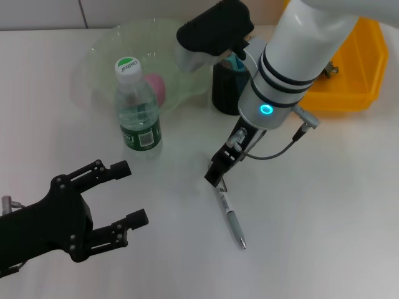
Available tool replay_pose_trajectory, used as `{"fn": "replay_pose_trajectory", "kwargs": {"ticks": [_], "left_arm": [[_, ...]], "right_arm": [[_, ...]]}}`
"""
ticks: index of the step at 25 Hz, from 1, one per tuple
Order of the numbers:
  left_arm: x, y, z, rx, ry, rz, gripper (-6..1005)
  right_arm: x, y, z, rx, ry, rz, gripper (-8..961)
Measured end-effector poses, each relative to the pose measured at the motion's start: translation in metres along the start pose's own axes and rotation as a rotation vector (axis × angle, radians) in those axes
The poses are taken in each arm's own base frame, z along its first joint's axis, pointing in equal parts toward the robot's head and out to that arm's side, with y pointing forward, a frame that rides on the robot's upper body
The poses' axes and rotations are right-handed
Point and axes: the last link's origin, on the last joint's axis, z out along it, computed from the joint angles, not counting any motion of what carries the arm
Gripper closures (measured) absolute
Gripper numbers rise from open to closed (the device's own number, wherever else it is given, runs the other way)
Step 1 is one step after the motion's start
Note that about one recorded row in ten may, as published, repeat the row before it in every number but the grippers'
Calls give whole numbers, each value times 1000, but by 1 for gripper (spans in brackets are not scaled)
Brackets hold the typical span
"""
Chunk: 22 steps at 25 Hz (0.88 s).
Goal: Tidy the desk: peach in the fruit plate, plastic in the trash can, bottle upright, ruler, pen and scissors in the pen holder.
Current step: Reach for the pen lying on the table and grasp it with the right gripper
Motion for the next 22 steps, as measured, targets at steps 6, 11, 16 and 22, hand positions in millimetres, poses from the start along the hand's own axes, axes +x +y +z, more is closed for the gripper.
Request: {"fn": "replay_pose_trajectory", "kwargs": {"ticks": [6, 11, 16, 22], "left_arm": [[-1, 0, 0, 1, -3, 6, 201], [-1, 0, 1, 0, -5, 5, 201], [-2, 1, 1, 1, -5, 4, 201], [-2, 1, 0, 3, -4, 8, 201]], "right_arm": [[3, 3, 5, 7, 16, -23, 258], [2, 5, 9, 11, 10, -35, 274], [2, 7, 10, 8, 5, -39, 291], [3, 7, 14, 19, 10, -49, 310]]}}
